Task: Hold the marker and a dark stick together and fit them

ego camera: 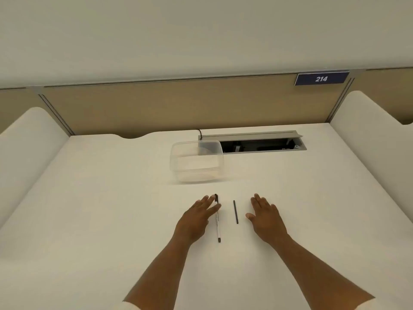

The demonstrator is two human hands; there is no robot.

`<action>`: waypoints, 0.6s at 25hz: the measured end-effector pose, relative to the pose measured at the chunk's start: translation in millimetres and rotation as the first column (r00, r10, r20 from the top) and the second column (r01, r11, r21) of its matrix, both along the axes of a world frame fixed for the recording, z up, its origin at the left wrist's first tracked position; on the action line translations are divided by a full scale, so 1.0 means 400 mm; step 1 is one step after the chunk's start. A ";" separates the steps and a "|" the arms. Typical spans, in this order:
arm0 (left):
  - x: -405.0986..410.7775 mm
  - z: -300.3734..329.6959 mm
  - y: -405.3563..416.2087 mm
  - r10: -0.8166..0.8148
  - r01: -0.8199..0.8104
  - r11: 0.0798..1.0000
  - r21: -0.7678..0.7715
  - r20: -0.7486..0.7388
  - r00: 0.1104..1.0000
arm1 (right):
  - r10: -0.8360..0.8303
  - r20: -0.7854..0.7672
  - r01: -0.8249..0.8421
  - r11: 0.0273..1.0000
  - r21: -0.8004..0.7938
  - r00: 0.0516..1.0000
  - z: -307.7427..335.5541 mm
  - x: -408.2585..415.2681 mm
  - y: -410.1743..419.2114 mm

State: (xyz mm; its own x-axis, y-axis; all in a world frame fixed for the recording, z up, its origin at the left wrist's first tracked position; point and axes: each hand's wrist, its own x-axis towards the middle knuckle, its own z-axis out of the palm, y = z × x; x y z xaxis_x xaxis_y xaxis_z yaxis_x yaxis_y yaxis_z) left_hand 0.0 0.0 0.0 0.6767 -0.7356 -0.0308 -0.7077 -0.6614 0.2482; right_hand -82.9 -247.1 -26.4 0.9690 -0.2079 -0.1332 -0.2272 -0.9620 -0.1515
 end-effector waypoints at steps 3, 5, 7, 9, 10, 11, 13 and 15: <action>0.011 -0.008 -0.008 0.006 -0.005 1.000 0.014 -0.017 1.000 | -0.041 -0.059 0.041 0.999 0.002 0.997 -0.020 -0.011 -0.002; 0.016 -0.013 -0.013 0.008 -0.007 1.000 0.016 -0.029 1.000 | -0.050 -0.057 0.052 0.998 0.035 0.997 -0.031 -0.014 -0.001; 0.020 -0.021 -0.019 -0.011 0.011 1.000 0.010 -0.009 1.000 | -0.062 -0.045 0.065 0.997 0.050 0.997 -0.035 -0.013 0.002; 0.026 -0.028 -0.030 -0.034 0.034 0.999 0.004 0.037 0.999 | -0.079 -0.043 0.081 0.996 0.048 0.996 -0.038 -0.009 0.006; 0.028 -0.030 -0.037 -0.055 0.054 0.998 0.010 0.065 0.996 | -0.084 -0.047 0.086 0.995 0.049 0.995 -0.038 -0.006 0.009; 0.031 -0.033 -0.042 -0.066 0.065 0.998 0.021 0.085 0.994 | -0.093 -0.044 0.096 0.994 0.059 0.995 -0.039 -0.005 0.012; 0.034 -0.038 -0.046 -0.082 0.079 0.996 0.036 0.106 0.991 | -0.100 -0.044 0.102 0.993 0.053 0.994 -0.041 -0.002 0.014; 0.037 -0.042 -0.045 -0.089 0.085 0.995 0.045 0.108 0.990 | -0.099 -0.036 0.100 0.994 0.049 0.994 -0.042 -0.001 0.012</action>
